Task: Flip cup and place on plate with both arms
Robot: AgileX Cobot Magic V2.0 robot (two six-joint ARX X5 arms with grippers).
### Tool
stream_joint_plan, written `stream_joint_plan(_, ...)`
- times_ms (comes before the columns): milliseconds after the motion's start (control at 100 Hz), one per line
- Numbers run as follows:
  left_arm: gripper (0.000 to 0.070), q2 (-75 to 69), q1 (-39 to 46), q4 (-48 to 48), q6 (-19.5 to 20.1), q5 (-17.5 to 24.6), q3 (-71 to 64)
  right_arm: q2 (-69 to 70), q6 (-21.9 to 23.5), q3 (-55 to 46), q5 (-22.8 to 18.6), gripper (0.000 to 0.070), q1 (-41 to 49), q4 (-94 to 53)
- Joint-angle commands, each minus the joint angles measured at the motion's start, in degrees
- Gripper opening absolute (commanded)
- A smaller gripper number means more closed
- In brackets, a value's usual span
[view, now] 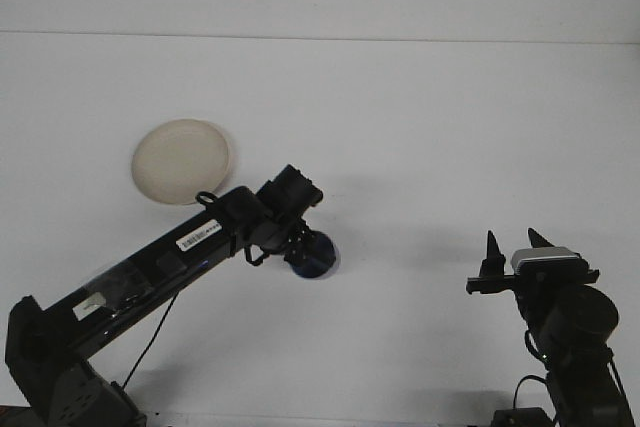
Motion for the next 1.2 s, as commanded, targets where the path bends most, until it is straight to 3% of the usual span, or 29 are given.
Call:
stream_joint_plan(0,0.0009,0.90,1.66,-2.91,2.97,-2.12,4.59,0.02,-0.57,0.33,-0.02,0.0429,0.09,0.44)
stream_joint_plan(190,0.0010,0.92,11.98,-8.35,6.16,-4.50,13.81,0.02,-0.57,0.33,0.00,0.0429,0.09,0.44)
stream_joint_plan(620,0.0010,5.57,36.92,-4.72,7.41,-5.31,15.43,0.02,-0.55,0.33,0.00,0.0429,0.09,0.44)
stream_joint_plan(960,0.0010,11.28,42.07,-0.04,7.41,-2.05,15.45,0.02,-0.55,0.33,-0.02,0.0429,0.09,0.44)
stream_joint_plan(1190,0.0010,14.34,42.10,0.39,7.39,-2.05,15.45,0.02,-0.55,0.33,-0.02,0.0429,0.09,0.37)
